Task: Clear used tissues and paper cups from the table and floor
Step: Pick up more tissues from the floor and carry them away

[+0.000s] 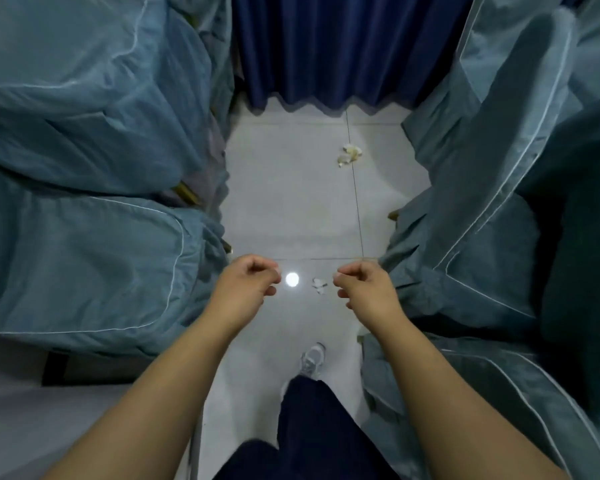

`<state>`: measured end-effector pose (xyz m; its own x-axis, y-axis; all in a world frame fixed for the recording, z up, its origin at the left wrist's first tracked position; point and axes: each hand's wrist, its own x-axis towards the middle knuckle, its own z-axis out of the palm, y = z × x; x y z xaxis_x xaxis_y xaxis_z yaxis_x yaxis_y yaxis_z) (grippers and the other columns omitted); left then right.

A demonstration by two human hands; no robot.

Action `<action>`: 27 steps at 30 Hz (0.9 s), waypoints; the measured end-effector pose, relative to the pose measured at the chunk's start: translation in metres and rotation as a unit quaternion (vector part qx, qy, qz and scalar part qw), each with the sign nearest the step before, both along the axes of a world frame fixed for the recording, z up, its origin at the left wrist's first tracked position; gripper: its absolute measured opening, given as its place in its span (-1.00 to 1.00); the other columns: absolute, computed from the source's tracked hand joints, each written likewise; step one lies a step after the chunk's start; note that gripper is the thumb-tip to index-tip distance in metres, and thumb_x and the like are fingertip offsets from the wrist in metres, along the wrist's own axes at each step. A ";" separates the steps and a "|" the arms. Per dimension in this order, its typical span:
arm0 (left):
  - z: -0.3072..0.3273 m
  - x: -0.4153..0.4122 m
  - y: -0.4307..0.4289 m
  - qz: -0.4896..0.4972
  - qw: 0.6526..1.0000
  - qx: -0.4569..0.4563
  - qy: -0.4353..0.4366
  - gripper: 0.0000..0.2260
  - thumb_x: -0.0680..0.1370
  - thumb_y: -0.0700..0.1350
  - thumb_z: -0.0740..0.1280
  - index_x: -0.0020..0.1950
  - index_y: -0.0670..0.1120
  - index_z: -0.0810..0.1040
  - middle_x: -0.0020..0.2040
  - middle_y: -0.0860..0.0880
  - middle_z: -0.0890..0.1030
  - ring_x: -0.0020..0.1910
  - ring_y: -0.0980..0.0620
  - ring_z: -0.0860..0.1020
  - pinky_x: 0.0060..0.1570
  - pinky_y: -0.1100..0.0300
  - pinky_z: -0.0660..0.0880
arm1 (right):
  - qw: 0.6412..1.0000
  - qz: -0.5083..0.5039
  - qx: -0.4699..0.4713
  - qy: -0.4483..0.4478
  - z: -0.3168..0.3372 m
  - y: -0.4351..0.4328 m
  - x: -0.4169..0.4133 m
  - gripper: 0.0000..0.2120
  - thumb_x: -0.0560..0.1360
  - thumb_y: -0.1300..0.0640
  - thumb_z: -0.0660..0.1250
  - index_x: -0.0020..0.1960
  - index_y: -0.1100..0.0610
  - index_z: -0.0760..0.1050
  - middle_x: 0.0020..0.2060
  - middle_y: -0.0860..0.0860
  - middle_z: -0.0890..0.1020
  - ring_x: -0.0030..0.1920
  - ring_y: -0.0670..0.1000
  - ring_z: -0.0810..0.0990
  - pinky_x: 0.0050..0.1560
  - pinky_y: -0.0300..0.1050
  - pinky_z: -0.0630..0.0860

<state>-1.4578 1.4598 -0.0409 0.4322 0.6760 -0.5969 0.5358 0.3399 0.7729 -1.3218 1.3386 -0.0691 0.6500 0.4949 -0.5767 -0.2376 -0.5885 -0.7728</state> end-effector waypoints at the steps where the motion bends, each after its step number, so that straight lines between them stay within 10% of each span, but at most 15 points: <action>1: -0.016 0.011 0.008 -0.010 1.000 -0.004 0.011 -0.95 0.51 -0.16 0.33 -0.13 -0.02 0.55 -0.07 -0.04 0.63 -0.17 0.02 0.60 -0.24 0.23 0.43 | 1.000 -0.002 -0.016 0.006 -0.016 0.007 0.010 -0.89 0.49 0.17 0.35 -0.17 0.02 0.46 -0.20 0.02 0.59 -0.16 0.02 0.57 -0.19 -0.15 0.50; 16: -0.319 0.119 0.099 -0.146 0.981 -0.047 0.121 -0.95 0.53 -0.14 0.31 -0.13 -0.04 0.52 -0.12 -0.08 0.63 -0.12 -0.04 0.60 -0.16 0.15 0.49 | 0.978 0.056 -0.195 0.042 -0.331 0.072 0.104 -0.87 0.51 0.11 0.32 0.01 0.15 0.51 -0.08 0.11 0.63 -0.04 0.11 0.61 0.05 -0.01 0.55; 27: -0.571 0.195 0.140 -0.367 0.911 0.101 0.158 -0.85 0.54 -0.05 0.27 0.07 -0.03 0.51 -0.03 0.02 0.54 -0.08 0.05 0.49 -0.15 0.19 0.41 | 0.964 0.092 -0.248 -0.034 -0.592 0.107 0.132 -0.68 0.51 0.07 0.31 0.22 0.16 0.44 0.07 0.08 0.56 0.03 0.04 0.53 -0.03 -0.16 0.45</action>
